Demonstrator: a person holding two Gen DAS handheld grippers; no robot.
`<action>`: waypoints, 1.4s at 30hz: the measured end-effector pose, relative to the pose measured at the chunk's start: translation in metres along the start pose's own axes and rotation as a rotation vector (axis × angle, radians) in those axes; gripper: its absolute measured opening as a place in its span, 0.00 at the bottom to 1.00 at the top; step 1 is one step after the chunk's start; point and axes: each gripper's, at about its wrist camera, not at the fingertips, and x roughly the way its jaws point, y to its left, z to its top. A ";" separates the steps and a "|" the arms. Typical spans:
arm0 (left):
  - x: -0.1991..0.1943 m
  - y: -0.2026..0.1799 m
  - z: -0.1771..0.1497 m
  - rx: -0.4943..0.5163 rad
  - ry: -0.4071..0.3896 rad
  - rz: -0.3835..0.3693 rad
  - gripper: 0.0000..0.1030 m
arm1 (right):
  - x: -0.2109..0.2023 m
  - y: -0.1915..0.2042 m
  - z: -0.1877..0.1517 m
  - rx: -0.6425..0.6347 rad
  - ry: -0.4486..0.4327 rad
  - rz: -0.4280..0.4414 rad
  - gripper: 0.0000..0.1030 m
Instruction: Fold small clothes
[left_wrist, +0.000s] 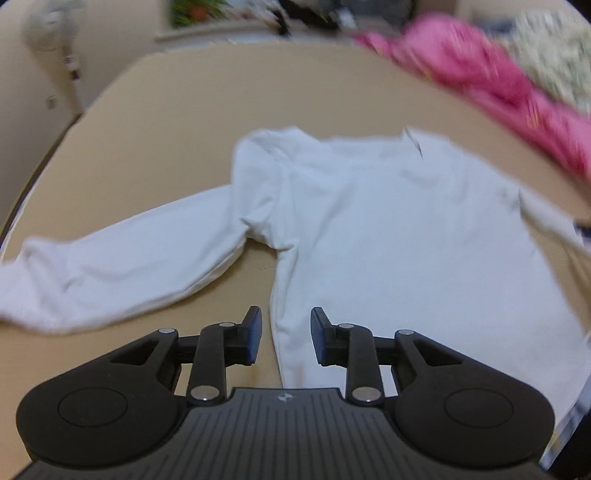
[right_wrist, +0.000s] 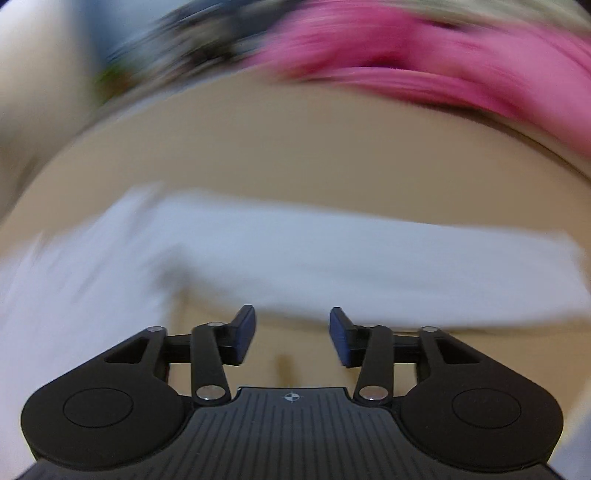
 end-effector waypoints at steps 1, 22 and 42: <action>-0.005 0.003 -0.017 -0.060 -0.020 -0.004 0.31 | -0.001 -0.029 0.003 0.129 -0.016 -0.062 0.46; 0.022 -0.023 -0.043 0.001 0.054 0.074 0.31 | 0.056 -0.200 0.062 0.536 -0.324 -0.240 0.09; -0.022 -0.004 -0.115 -0.306 0.256 0.033 0.31 | -0.046 0.046 -0.093 -0.072 0.368 0.166 0.42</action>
